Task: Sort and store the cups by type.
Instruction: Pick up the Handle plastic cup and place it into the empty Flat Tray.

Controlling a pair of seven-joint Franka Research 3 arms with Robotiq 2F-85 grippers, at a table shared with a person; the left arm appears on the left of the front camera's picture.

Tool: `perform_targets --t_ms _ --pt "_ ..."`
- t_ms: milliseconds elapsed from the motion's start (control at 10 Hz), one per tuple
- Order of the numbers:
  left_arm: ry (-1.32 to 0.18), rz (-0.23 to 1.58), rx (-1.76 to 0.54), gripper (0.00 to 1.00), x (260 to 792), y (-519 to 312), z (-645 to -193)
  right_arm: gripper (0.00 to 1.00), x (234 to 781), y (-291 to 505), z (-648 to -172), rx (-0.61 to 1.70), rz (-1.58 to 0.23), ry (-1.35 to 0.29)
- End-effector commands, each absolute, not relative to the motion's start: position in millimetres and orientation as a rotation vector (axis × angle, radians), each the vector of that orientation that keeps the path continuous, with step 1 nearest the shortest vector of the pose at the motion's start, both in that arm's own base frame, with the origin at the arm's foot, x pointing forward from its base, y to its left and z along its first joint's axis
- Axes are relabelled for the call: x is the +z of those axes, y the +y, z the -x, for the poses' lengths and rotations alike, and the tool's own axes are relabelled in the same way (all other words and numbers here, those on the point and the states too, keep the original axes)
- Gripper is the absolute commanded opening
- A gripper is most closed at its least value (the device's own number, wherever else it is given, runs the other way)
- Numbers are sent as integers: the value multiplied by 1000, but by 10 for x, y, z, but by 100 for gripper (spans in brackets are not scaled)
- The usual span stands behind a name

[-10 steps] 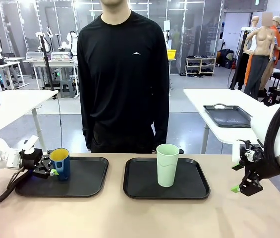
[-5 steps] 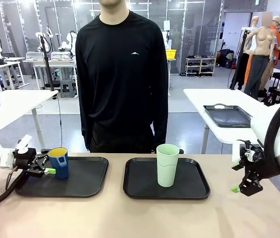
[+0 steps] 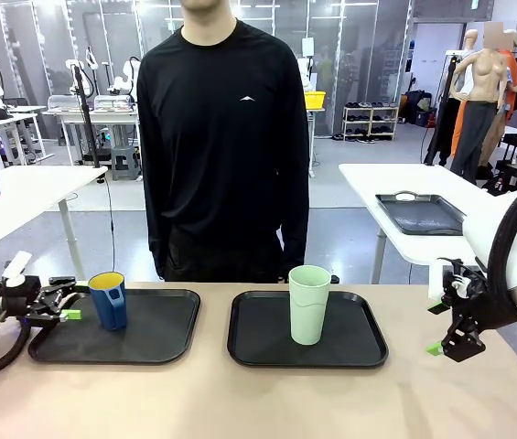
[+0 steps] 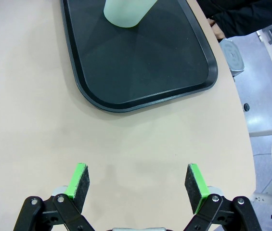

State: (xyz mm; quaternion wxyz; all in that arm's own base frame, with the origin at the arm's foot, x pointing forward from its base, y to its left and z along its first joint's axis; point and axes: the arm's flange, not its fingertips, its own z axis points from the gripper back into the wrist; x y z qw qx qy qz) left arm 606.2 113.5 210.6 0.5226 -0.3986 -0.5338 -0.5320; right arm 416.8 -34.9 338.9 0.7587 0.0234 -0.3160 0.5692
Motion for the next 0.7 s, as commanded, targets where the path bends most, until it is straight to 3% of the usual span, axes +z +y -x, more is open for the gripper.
perform_targets --t_ms 0,300,400,600 --pt "-1367 946 -1259 100 2136 1153 -5807 100 3379 -342 -4174 1229 -40 -692" --pt "-1367 994 -1254 100 2134 1189 -5755 100 3379 -342 -4174 1229 -40 -692" --pt "-1316 969 -1247 100 2189 1256 -5987 100 3379 -342 -4174 1229 -40 -692" --pt "-1316 969 -1247 100 2189 1256 -5987 100 3379 -342 -4174 1229 -40 -692"
